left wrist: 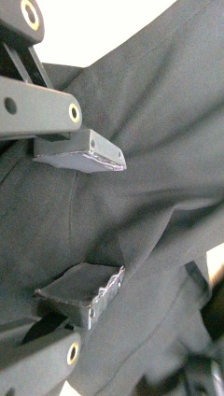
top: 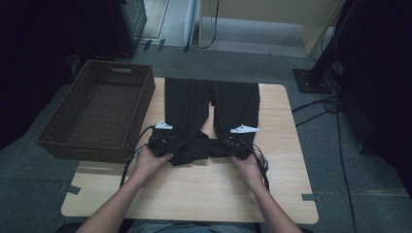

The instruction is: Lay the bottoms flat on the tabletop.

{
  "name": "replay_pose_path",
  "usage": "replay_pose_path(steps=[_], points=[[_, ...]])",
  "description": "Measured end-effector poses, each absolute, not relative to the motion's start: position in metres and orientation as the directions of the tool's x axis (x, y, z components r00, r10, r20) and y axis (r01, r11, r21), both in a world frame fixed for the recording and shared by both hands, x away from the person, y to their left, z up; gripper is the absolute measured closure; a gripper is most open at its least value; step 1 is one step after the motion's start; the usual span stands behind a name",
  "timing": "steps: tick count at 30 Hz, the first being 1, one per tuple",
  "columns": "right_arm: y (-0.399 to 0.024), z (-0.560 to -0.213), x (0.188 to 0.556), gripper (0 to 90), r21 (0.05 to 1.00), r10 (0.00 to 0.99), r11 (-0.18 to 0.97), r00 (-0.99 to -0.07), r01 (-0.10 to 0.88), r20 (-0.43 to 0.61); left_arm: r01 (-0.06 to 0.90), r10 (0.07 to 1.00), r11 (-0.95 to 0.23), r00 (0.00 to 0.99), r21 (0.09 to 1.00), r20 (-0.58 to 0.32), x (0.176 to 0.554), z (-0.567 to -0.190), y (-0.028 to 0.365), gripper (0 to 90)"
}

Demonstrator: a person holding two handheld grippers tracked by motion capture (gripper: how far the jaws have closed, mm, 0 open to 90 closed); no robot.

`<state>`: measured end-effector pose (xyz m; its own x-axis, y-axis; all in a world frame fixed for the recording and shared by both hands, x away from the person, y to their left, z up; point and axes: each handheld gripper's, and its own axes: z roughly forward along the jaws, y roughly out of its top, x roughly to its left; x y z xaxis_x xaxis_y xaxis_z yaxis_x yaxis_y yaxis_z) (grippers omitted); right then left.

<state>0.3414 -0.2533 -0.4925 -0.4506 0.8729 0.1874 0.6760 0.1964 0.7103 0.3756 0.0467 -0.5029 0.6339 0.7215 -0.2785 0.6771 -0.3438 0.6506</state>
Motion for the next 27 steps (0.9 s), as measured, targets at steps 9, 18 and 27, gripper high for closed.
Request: replay_pose_path(steps=[9, 18, 27], points=[[-0.248, -0.455, 0.362, 86.5, 0.733, 0.842, 0.220, -0.504, 0.644, 0.191, 0.670, 0.729, -0.356, 0.635, 0.652, -0.255, 0.374, -0.503, 0.046, 47.0], [-0.239, -0.445, 0.381, 84.5, 0.756, 0.860, 0.225, -0.490, 0.615, 0.143, 0.663, 0.727, -0.359, 0.640, 0.658, -0.248, 0.373, -0.504, 0.046, 47.5], [-0.243, -0.450, 0.381, 63.6, 0.762, 0.870, 0.208, -0.473, 0.613, 0.142, 0.660, 0.727, -0.357, 0.640, 0.661, -0.247, 0.372, -0.504, 0.047, 47.7]])
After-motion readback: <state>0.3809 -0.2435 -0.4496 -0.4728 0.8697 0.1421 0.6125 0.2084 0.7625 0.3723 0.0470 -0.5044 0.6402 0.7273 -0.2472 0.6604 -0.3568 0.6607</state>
